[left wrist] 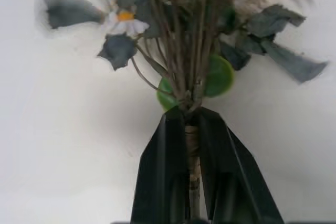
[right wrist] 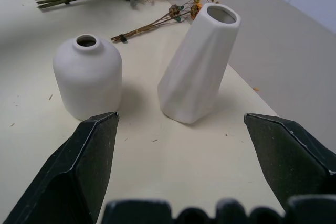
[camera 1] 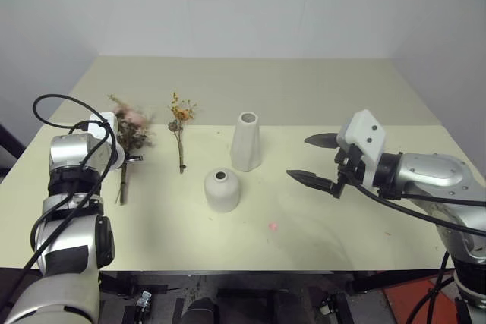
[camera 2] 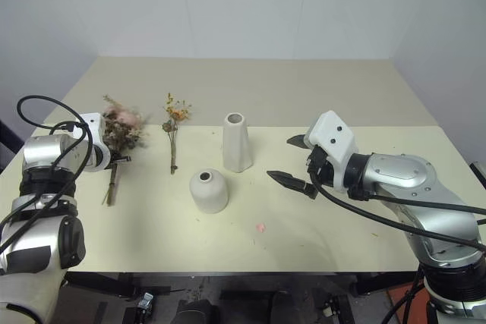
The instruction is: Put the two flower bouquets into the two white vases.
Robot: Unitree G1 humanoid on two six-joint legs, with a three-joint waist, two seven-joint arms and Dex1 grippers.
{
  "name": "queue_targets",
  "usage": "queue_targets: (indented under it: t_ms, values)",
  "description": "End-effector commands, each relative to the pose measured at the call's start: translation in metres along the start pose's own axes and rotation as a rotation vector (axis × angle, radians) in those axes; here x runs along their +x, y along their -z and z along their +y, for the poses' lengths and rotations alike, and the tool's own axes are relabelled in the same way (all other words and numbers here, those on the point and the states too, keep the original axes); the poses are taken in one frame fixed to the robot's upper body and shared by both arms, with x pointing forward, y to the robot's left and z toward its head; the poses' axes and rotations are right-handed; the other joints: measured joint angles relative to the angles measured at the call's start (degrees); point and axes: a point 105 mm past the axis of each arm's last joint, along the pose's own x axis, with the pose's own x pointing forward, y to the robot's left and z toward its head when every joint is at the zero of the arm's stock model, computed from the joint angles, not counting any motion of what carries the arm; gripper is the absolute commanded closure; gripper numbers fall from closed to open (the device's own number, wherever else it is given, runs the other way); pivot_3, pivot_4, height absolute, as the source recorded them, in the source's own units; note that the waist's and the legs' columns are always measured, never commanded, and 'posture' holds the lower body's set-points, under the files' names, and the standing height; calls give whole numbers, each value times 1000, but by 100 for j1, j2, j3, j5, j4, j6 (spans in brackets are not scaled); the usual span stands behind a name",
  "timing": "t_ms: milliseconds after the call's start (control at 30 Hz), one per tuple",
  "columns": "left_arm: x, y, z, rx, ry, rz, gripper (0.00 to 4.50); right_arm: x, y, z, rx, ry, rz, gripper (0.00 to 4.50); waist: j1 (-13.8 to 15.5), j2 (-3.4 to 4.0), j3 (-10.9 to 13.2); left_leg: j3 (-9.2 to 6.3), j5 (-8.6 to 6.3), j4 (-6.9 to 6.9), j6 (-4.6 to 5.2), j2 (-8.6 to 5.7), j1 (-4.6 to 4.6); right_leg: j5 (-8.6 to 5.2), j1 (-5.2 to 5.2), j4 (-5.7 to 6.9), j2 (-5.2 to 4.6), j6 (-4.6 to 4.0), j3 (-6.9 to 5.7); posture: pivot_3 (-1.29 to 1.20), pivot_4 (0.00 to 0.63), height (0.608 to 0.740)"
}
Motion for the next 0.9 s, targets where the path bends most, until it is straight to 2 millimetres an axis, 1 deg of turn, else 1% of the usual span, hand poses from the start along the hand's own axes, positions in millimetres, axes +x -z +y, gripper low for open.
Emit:
queue_targets:
  t_ms: [33,100,133,200,233,300,333,367,400,533,600,667,733,900]
  values:
    - [-8,-22,3,18,-17,-91,4436,-7,-10,-4,-36,35,-23,0,0,0,0,0,0,0,0,0,0,0,0,0,0,0,0,0,150,740]
    - [-13,-36,-4,57,-2,-176,4436,-6,-9,-4,-36,36,-24,0,0,-1,0,0,0,0,0,0,-2,0,-1,0,0,0,0,0,150,740]
    - [-18,-45,-10,64,30,-240,4436,-6,-9,-4,-36,37,-25,0,2,-1,0,0,0,0,0,1,-4,0,-2,0,0,0,-1,0,150,740]
    - [-30,-63,-23,21,121,-339,4436,-6,-9,-4,-35,39,-26,0,3,-5,-3,-1,0,3,-1,0,-20,1,-17,6,-1,0,0,0,150,740]
    - [-39,-76,-30,-5,166,-415,4436,-6,-9,-4,-35,40,-26,0,8,-8,-5,-1,2,6,-3,1,-37,3,-31,23,-1,1,0,0,150,740]
    - [-61,-108,-42,-103,212,-646,4436,-5,-8,-5,-38,43,-28,0,31,-9,-5,-3,3,14,-5,-1,-60,4,-50,46,-5,1,-2,0,150,740]
    - [-68,-115,-43,-143,218,-721,4436,-5,-8,-5,-39,44,-29,0,41,-10,-6,-5,4,17,-8,-2,-69,4,-56,46,-8,1,-4,0,150,740]
    - [-77,-123,-49,-170,258,-823,4436,-5,-8,-6,-42,47,-31,0,51,-11,-6,-5,5,21,-9,-2,-74,5,-60,48,-12,1,-5,0,150,740]
    - [-86,-130,-58,-200,336,-912,4436,-4,-8,-6,-47,50,-34,0,62,-11,-7,-4,5,20,-9,-7,-73,5,-59,47,-15,2,-5,0,150,740]
    - [-116,-149,-91,-323,615,-1154,4436,-2,-8,-7,-64,57,-45,0,73,-12,-7,2,5,21,-9,-11,-72,6,-57,46,-20,3,-5,0,150,740]
    - [-125,-154,-105,-387,743,-1211,4436,-2,-9,-6,-70,63,-50,0,77,-12,-7,3,6,22,-9,-12,-71,6,-53,45,-18,3,-7,0,150,740]
    - [-131,-157,-119,-490,892,-1235,4436,-5,-11,-4,-75,78,-57,0,75,-12,-7,3,5,22,-8,-13,-71,6,-49,43,-18,3,-7,0,150,740]
    - [-133,-158,-128,-601,1002,-1251,4436,-9,-12,-3,-76,97,-62,0,71,-13,-7,3,5,24,-7,-13,-70,6,-46,39,-17,4,-8,0,150,740]
    - [-119,-159,-143,-821,1069,-1198,4436,-15,-7,0,-68,134,-47,0,22,-14,-7,1,3,32,-2,-12,-67,7,-38,39,-14,6,-7,0,150,740]
